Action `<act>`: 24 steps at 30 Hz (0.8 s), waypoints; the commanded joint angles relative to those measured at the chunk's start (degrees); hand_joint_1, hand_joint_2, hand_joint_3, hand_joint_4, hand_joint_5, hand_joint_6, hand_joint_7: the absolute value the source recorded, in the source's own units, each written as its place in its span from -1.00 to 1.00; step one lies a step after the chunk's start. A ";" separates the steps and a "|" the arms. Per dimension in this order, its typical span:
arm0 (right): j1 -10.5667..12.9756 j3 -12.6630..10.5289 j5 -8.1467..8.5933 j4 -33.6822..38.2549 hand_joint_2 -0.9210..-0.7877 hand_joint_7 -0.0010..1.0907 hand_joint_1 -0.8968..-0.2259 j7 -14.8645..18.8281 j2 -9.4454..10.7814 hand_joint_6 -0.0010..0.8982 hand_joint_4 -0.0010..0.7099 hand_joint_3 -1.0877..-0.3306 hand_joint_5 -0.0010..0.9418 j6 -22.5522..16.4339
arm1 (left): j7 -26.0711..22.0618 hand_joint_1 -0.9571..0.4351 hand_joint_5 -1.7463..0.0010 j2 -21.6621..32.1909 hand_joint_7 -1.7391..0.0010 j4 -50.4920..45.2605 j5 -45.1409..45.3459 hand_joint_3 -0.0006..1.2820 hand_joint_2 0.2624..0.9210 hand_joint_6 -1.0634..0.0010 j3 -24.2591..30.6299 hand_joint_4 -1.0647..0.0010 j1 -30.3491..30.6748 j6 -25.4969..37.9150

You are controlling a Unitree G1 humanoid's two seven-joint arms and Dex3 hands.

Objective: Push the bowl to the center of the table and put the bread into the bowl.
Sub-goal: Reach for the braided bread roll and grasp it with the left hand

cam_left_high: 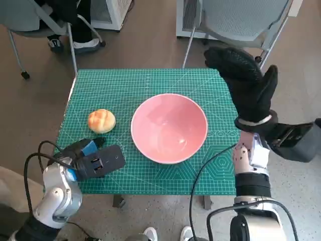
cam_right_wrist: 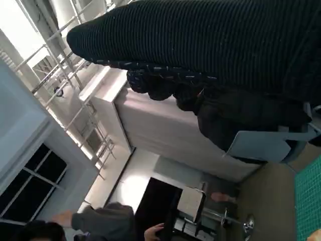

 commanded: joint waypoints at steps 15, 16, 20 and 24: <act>1.69 -0.15 -0.21 -0.80 -1.00 -0.67 -0.41 0.46 -0.23 -0.64 -0.66 -0.43 -1.00 0.11 | 8.90 0.43 -0.58 -1.37 -0.04 2.54 2.01 -0.18 0.23 -0.28 0.73 -0.07 3.82 -4.79; 1.73 -0.14 -0.23 -0.81 -1.00 -0.66 -0.42 0.44 -0.22 -0.64 -0.66 -0.43 -1.00 0.12 | 9.39 0.41 -0.67 -1.40 -0.09 2.13 2.21 -0.03 0.07 -0.32 0.80 -0.09 4.22 -4.80; 1.96 0.00 -0.31 -1.16 -1.00 -0.66 -0.42 0.30 -0.08 -0.65 -0.66 -0.43 -1.00 0.21 | 9.82 0.38 -0.74 -1.20 -0.17 0.23 1.81 0.14 -0.13 -0.38 2.02 -0.15 5.72 -5.35; 2.01 0.18 -0.48 -1.23 -1.00 -0.65 -0.42 0.06 0.10 -0.65 -0.66 -0.44 -1.00 0.32 | 8.56 0.38 -0.66 -0.74 -0.20 -1.80 1.21 0.02 -0.01 -0.36 3.35 -0.22 6.63 -5.57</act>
